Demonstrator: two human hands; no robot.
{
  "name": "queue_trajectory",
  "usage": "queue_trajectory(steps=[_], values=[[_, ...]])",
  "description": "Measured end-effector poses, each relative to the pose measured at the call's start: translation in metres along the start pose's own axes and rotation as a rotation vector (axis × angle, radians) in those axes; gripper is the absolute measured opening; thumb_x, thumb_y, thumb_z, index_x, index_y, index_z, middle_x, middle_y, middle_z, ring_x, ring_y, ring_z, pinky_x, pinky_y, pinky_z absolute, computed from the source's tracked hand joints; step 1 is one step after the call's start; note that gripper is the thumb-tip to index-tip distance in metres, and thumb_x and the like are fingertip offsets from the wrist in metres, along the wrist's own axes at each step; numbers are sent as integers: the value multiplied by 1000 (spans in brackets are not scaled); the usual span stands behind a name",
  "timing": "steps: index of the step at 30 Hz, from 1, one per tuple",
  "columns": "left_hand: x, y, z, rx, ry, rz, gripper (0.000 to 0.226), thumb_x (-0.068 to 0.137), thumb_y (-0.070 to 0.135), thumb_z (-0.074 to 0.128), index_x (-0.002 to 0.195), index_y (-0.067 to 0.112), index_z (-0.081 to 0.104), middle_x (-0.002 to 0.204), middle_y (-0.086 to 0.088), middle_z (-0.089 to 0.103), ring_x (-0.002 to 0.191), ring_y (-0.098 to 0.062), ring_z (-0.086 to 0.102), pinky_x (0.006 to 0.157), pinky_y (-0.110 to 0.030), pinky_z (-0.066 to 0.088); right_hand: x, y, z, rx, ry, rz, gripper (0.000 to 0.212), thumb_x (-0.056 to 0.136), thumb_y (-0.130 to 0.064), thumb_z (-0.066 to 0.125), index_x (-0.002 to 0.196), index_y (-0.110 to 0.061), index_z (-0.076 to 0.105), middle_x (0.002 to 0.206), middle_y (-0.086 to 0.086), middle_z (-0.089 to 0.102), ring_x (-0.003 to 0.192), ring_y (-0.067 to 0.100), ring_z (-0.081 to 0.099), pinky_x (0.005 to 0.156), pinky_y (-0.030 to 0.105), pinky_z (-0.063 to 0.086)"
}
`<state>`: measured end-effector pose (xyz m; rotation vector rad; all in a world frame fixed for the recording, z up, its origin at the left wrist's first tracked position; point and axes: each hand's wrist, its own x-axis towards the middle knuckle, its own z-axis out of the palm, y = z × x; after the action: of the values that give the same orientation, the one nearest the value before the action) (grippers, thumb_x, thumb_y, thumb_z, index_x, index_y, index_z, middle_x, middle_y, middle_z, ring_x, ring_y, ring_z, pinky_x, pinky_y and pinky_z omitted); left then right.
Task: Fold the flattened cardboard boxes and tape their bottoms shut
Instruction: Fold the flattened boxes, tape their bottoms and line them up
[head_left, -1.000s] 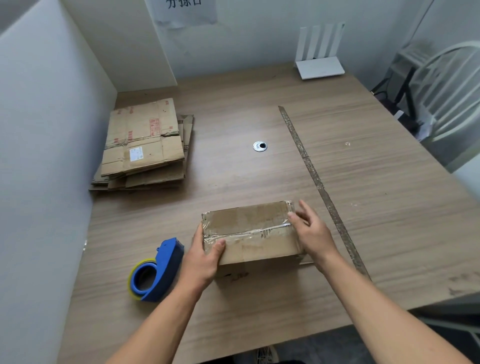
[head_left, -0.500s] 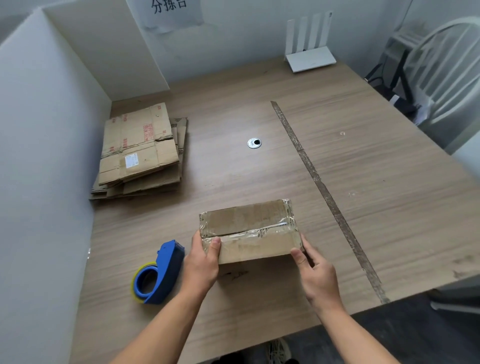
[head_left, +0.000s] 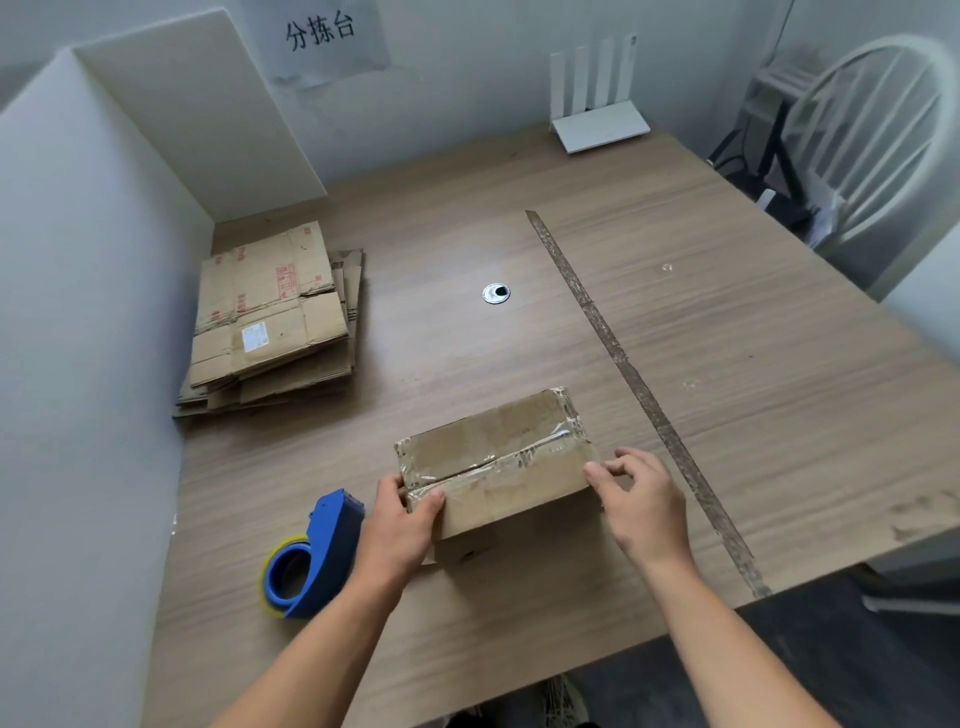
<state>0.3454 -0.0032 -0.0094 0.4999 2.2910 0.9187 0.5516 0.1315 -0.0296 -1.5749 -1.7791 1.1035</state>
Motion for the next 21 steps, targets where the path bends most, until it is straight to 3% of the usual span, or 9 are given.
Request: queue_trajectory(steps=[2, 4, 5, 8, 11, 15, 17, 19, 21], values=[[10, 6, -2, 43, 0, -30, 41, 93, 45, 60, 124, 21, 47, 113, -1, 59, 103, -20, 57, 86, -37, 48, 14, -13, -8, -100, -51, 30, 33, 92, -40, 63, 113, -17, 73, 128, 9, 65, 123, 27, 56, 97, 29, 41], [17, 9, -1, 66, -7, -53, 54, 90, 54, 59, 130, 21, 46, 118, -3, 60, 108, -24, 58, 93, -40, 49, 28, -31, -7, -157, -195, 108, 57, 93, -47, 59, 147, -31, 47, 137, 7, 61, 130, 29, 52, 104, 34, 40], [20, 9, 0, 79, -11, -42, 58, 88, 57, 59, 133, 22, 46, 121, -2, 61, 111, -25, 58, 96, -41, 49, 32, -38, -3, -155, -273, 140, 66, 92, -52, 58, 152, -33, 37, 142, 6, 57, 133, 29, 49, 107, 35, 39], [20, 8, 1, 78, -13, 17, 50, 90, 56, 59, 127, 24, 52, 118, 2, 64, 110, -24, 60, 97, -42, 49, 35, -51, 11, -169, -352, 121, 57, 93, -53, 58, 142, -24, 49, 137, 6, 60, 129, 29, 53, 104, 34, 43], [16, 3, -8, -70, 42, 93, 30, 92, 41, 66, 115, 23, 59, 105, 7, 68, 102, -19, 64, 86, -37, 53, 36, -56, 7, -45, -321, 80, 49, 96, -51, 57, 134, -21, 58, 131, 5, 64, 127, 27, 55, 100, 32, 42], [9, 0, -24, -373, 54, 187, 30, 93, 16, 68, 121, 19, 59, 107, 5, 70, 96, -8, 67, 70, -18, 54, 42, -59, -4, 272, -344, 152, 81, 61, -97, 49, 116, -39, 60, 115, -6, 68, 110, 21, 64, 94, 46, 54], [7, 4, -31, -469, 78, 220, 28, 93, 12, 65, 120, 12, 57, 106, -1, 69, 91, -6, 67, 67, -16, 54, 44, -66, -9, 409, -401, 232, 68, 70, -92, 46, 115, -42, 59, 110, -5, 69, 103, 19, 66, 82, 45, 58], [5, 13, -35, -527, 104, 257, 21, 95, 14, 61, 115, 9, 57, 102, -2, 68, 87, -8, 65, 65, -14, 53, 45, -71, -12, 464, -458, 286, 46, 90, -73, 46, 114, -38, 62, 103, -3, 71, 95, 16, 67, 73, 38, 56], [6, 19, -37, -547, 105, 278, 25, 95, 21, 59, 117, 8, 55, 103, -2, 65, 91, -12, 62, 67, -12, 51, 45, -71, -12, 469, -498, 308, 34, 98, -55, 49, 113, -30, 67, 97, 0, 70, 89, 17, 65, 73, 38, 54]])
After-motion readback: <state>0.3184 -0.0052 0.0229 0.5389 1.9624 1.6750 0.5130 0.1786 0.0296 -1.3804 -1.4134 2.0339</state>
